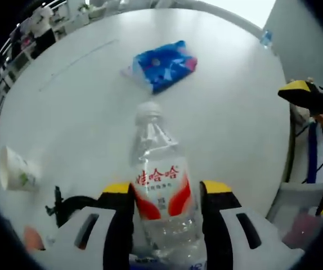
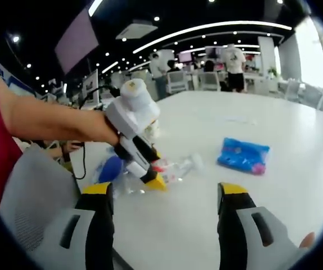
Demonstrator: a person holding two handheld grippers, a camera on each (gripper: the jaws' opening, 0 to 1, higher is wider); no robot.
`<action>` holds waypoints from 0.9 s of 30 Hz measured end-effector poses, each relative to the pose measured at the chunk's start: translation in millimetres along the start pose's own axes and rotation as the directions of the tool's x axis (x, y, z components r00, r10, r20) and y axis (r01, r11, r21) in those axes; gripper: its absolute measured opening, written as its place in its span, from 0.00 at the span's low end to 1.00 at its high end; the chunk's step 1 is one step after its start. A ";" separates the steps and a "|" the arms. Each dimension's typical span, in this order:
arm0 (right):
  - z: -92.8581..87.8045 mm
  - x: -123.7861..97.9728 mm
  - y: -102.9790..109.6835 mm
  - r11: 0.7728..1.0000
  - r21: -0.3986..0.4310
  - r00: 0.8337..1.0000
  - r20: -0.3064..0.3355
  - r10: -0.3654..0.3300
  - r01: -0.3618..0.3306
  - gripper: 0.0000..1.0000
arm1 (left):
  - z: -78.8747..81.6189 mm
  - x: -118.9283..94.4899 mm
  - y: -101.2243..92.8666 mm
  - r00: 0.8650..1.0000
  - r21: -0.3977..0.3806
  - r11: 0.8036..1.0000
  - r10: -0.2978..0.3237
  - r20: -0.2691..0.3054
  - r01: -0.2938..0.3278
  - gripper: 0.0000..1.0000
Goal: Arrange the tabletop items into an orderly group along one side of the table until the central work area is clear of visible clutter.
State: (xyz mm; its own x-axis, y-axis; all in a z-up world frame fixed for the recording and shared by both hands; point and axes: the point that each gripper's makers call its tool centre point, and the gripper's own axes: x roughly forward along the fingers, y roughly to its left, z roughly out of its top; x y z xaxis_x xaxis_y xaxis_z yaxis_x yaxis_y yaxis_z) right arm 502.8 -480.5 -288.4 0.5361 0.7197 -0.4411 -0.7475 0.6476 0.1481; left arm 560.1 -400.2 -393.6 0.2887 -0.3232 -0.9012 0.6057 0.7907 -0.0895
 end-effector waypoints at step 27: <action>-8.0 -2.1 -2.5 1.000 0.013 1.000 -0.016 -0.013 0.014 0.74 | 8.5 4.1 5.8 1.000 -0.072 0.997 -0.002 0.009 0.002 0.40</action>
State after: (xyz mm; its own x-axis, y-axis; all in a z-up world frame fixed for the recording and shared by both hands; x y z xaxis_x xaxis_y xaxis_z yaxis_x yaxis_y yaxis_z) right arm 500.4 -485.6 -295.0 0.5397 0.7069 -0.4571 -0.7348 0.6606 0.1541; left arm 571.1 -401.4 -394.2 0.2943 -0.3291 -0.8973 0.5516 0.8252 -0.1217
